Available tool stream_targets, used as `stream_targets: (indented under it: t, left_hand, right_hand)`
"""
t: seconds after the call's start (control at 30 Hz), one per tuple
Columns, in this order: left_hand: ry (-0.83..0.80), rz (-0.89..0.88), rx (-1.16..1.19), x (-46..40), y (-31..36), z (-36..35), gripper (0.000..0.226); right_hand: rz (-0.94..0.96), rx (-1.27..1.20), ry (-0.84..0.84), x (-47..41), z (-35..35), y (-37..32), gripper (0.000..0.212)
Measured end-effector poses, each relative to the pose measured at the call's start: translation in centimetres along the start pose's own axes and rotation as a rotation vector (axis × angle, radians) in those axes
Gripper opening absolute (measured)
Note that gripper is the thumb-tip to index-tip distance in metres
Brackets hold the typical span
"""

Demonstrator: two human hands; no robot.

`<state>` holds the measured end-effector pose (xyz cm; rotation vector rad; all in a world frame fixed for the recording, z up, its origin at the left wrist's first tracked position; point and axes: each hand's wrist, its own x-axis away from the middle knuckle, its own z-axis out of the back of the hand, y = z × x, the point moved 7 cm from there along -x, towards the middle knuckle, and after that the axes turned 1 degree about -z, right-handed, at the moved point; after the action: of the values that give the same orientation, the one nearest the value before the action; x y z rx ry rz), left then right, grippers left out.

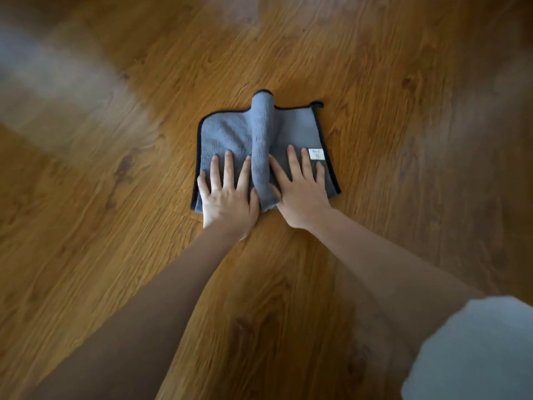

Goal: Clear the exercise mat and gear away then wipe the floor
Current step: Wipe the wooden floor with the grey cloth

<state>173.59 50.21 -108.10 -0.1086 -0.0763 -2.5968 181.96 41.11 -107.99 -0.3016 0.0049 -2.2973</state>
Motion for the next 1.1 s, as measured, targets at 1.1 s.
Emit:
stream_targets:
  t: [1.1]
  left_hand:
    - [-0.175, 0.047, 0.040, -16.0, -2.1, 1.2, 0.062]
  right_hand:
    - [-0.227, -0.089, -0.074, -14.2, 2.7, 1.5, 0.068]
